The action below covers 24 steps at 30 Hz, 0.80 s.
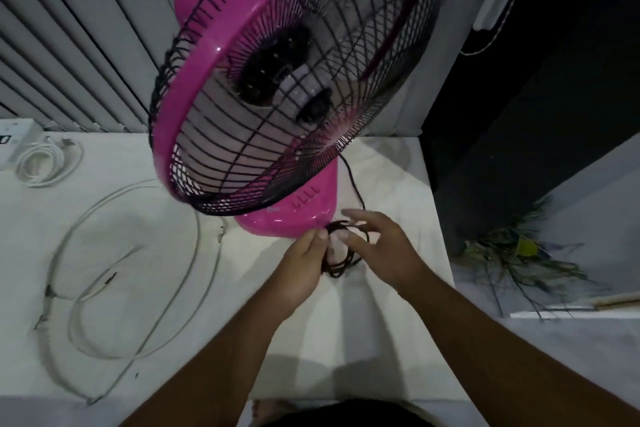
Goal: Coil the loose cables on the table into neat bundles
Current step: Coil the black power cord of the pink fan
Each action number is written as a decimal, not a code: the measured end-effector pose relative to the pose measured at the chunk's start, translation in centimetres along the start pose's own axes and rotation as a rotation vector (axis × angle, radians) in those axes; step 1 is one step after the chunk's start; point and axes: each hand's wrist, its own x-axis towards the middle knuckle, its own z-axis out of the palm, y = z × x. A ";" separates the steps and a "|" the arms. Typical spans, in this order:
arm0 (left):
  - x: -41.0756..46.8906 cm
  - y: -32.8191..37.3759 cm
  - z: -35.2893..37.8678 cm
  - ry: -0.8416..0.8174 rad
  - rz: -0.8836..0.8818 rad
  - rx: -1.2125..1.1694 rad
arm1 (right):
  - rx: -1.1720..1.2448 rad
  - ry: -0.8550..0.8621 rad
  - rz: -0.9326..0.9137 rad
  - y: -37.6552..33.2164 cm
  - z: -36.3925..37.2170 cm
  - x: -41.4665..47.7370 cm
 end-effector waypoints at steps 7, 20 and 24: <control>0.1 0.6 6.2 0.216 -0.165 -0.414 | 0.487 -0.109 0.454 1.0 -2.4 -0.8; 1.3 1.7 6.2 0.132 -0.333 -0.112 | 0.182 -0.151 0.366 0.8 -2.9 2.6; 2.3 1.3 6.6 0.242 -0.306 -0.227 | 0.339 -0.051 0.476 1.4 -2.3 1.6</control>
